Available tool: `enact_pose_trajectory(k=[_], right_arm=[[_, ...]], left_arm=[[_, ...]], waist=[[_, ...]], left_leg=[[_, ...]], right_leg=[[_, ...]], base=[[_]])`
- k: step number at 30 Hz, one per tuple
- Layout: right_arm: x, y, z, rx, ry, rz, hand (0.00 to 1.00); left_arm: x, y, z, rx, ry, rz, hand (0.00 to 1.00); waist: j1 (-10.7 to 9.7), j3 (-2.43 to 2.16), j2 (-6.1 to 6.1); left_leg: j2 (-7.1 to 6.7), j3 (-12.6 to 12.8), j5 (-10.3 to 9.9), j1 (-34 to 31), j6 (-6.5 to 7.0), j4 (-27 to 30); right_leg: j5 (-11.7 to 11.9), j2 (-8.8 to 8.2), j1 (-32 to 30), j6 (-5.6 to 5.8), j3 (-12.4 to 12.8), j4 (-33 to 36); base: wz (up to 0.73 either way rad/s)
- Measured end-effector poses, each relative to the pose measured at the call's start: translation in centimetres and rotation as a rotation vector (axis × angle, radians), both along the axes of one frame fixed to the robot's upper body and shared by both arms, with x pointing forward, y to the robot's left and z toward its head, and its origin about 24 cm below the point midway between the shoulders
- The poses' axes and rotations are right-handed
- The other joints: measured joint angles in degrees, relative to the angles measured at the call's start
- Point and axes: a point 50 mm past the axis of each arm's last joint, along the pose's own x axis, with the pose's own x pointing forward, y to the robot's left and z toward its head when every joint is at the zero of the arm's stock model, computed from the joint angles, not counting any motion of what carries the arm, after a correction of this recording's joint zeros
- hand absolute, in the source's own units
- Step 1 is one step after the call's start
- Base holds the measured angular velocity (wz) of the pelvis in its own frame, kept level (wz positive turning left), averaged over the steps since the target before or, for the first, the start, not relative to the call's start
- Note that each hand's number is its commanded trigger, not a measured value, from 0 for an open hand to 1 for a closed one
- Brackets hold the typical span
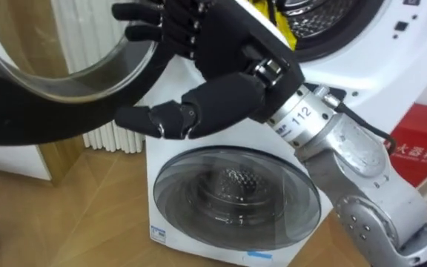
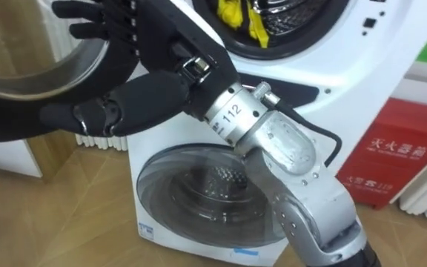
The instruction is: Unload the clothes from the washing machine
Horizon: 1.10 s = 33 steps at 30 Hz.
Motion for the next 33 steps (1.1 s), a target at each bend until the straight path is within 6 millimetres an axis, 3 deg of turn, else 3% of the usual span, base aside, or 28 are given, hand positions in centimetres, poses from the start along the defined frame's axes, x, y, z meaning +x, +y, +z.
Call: enact_pose_trajectory(k=[3, 6, 11, 17, 23, 33], right_arm=[[0.2, -0.6, -0.1, -0.015, 0.001, -0.044, 0.00], [0.4, -1.4, -0.6, -0.041, 0.013, -0.095, 0.00], [1.7, -4.7, -2.6, -0.024, 0.097, -0.292, 0.00], [2.6, -7.9, -3.2, 0.038, 0.162, -0.490, 0.00], [2.9, -10.6, -2.8, 0.084, 0.166, -0.637, 0.00], [3.0, -11.2, -3.1, 0.116, 0.193, -0.673, 0.00]], left_arm=[[-0.2, 0.5, 0.1, 0.007, -0.005, 0.035, 0.00], [-0.9, 0.5, 0.0, 0.008, 0.011, 0.040, 0.00], [-1.2, 0.5, 0.0, 0.007, 0.013, 0.053, 0.00], [-0.6, 0.5, 0.1, 0.006, -0.004, 0.049, 0.00], [-0.2, 0.5, 0.1, 0.005, -0.019, 0.044, 0.00], [-1.4, 0.6, 0.1, 0.013, 0.017, 0.054, 0.00]], waist=[[-0.27, 0.03, 0.05], [-1.51, 0.40, 0.64], [-4.01, 0.51, 1.29], [-7.53, -0.16, 2.75], [-8.07, -0.43, 2.46], [-7.98, -0.52, 2.33]], left_leg=[[0.01, -0.21, 0.00, 0.01, 0.00, 0.03], [0.15, -0.22, -0.16, 0.78, 0.06, -0.18], [0.45, -0.26, -0.49, 0.99, -0.13, 0.28], [0.47, 0.07, -0.49, 0.95, -0.12, 0.31], [0.53, 0.79, -0.47, 1.16, -0.13, 0.56], [0.51, 0.81, -0.47, 1.38, -0.13, 0.55]], right_leg=[[0.04, -0.02, 0.29, 0.04, -0.28, -0.17], [0.04, -0.01, 1.37, 0.04, -0.76, -0.27], [0.06, 0.25, 1.94, -0.02, -0.66, -0.31], [0.02, 0.27, 1.73, -0.07, -0.60, -0.22], [-0.07, 0.51, 1.43, -0.15, 0.26, -0.16], [-0.17, 0.46, 1.60, -0.11, 0.44, -0.10]], base=[[0.09], [0.09], [0.02], [-0.01], [-0.08], [0.00]])
